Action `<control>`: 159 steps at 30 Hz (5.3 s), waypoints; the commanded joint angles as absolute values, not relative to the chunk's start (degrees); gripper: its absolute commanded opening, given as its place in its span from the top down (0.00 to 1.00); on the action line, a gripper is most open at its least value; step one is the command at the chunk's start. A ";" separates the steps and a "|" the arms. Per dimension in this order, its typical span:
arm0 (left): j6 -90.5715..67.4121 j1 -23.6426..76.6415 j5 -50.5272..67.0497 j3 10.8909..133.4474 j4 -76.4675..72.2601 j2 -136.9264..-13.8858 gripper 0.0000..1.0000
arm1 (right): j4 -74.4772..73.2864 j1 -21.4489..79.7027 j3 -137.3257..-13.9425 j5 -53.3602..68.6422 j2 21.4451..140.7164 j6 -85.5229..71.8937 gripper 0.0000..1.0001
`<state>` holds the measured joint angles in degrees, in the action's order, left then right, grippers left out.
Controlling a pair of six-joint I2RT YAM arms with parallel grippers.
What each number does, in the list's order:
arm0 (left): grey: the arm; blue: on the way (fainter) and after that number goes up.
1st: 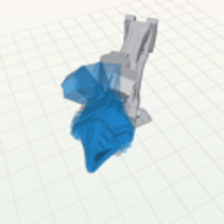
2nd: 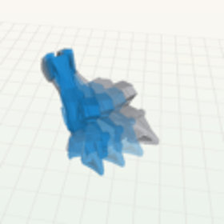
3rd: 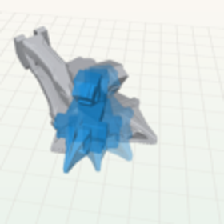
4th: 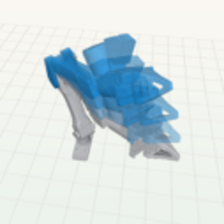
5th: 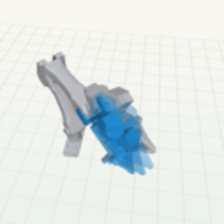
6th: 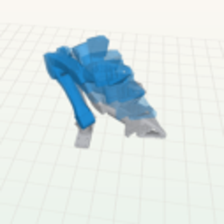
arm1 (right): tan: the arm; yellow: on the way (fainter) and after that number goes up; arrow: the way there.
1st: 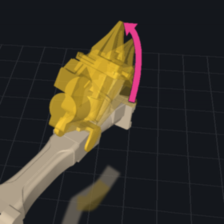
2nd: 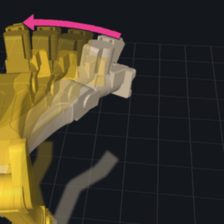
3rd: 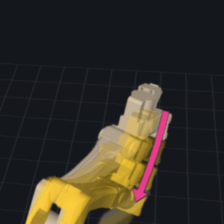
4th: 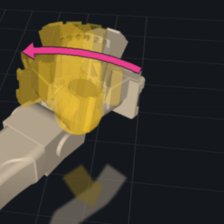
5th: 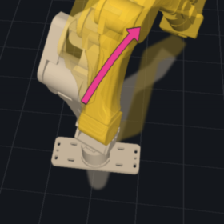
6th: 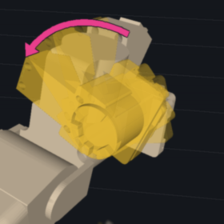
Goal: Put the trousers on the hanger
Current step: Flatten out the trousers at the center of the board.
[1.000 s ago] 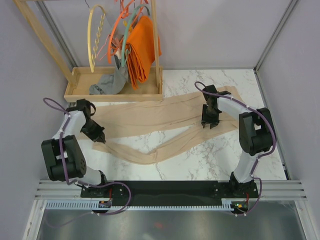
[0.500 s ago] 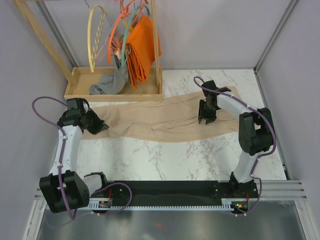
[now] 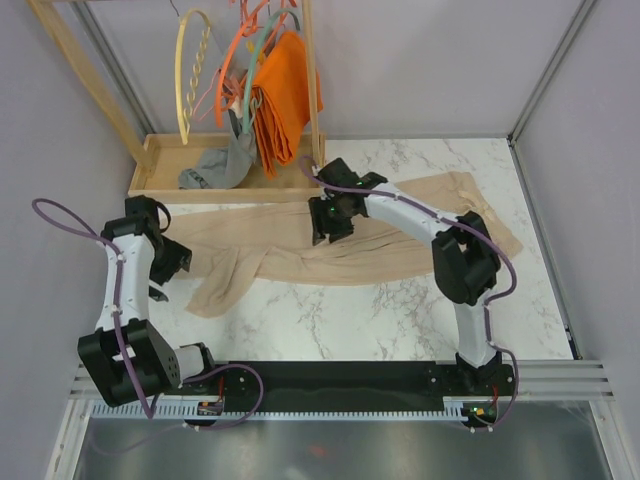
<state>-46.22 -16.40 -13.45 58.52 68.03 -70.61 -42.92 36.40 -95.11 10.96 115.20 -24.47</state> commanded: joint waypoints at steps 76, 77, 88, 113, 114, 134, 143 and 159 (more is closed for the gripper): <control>-37.96 17.22 7.56 58.53 46.14 -86.90 0.34 | -35.07 32.00 -75.32 12.30 101.08 -27.33 0.52; -38.58 18.10 6.78 58.88 46.14 -88.05 0.36 | -35.07 31.21 -74.89 12.57 100.81 -27.42 0.52; -41.84 23.03 0.62 62.31 52.03 -95.89 0.53 | -35.16 28.39 -70.84 12.13 97.03 -27.86 0.53; -49.48 11.63 -25.84 65.14 71.80 -76.40 0.98 | -39.64 22.94 -68.65 -2.28 98.52 -25.32 0.55; -49.66 10.47 -26.01 64.69 73.11 -75.07 0.98 | -39.81 22.24 -68.64 -2.72 98.53 -25.05 0.55; -53.26 -11.59 -36.03 69.16 88.15 -57.48 0.98 | -44.21 16.08 -69.61 -12.22 99.84 -24.52 0.58; -53.17 -12.57 -42.62 72.16 88.07 -59.41 0.98 | -40.26 17.57 -67.50 2.16 97.82 -23.55 0.57; -50.19 -13.54 -40.96 66.71 76.38 -72.77 0.98 | -43.68 16.36 -74.53 -12.83 99.57 -25.48 0.51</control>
